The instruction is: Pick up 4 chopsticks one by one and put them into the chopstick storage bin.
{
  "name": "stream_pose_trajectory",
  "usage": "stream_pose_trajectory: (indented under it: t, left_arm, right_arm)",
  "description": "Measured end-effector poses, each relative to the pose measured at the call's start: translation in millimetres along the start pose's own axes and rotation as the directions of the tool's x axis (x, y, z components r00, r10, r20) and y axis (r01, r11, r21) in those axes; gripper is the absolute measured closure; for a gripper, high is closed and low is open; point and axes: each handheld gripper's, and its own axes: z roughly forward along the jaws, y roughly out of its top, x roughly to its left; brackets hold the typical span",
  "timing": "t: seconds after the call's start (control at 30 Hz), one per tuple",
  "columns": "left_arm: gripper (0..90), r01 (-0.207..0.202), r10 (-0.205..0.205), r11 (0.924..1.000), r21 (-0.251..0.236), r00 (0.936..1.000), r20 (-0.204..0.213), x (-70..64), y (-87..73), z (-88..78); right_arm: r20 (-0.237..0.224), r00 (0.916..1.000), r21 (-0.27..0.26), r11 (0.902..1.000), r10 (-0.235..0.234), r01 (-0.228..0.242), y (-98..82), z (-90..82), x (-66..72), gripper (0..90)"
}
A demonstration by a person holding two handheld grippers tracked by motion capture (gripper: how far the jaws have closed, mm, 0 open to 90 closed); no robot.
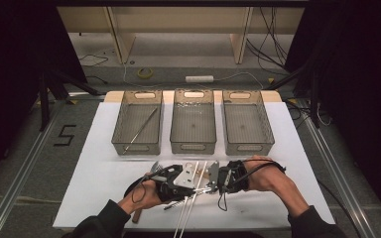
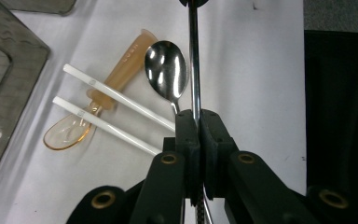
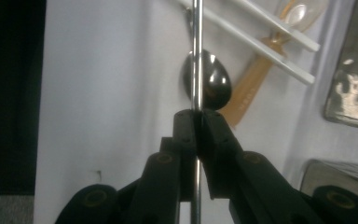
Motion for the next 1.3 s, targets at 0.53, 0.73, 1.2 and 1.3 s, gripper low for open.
stream_pose_trajectory:
  t: [0.53, 0.73, 1.2, 1.3]
  left_arm:
    - [86.4, 0.150, -0.161, 0.9845, -0.091, 0.9792, -0.124, 24.7, -13.6, -23.4]
    - [86.4, 0.237, -0.266, 0.9583, -0.159, 0.9441, -0.194, 40.1, -24.8, -39.0]
    - [86.4, 0.351, -0.432, 0.8909, -0.289, 0.8515, -0.298, 68.7, -51.1, -75.8]
    - [86.4, 0.373, -0.466, 0.8737, -0.313, 0.8255, -0.318, 74.7, -57.0, -82.4]
  right_arm:
    - [0.153, 0.8821, -0.429, 0.8340, 0.445, -0.347, -38.9, -25.3, 4.5, 32.7]
    - [0.088, 0.7761, -0.647, 0.6282, 0.625, -0.433, -58.2, -19.1, 19.1, 27.0]
    - [-0.079, 0.6087, -0.743, 0.3605, 0.789, -0.564, -91.6, 0.6, 45.9, 23.9]
    - [-0.087, 0.5990, -0.740, 0.3506, 0.796, -0.574, -92.6, 0.2, 49.8, 23.0]
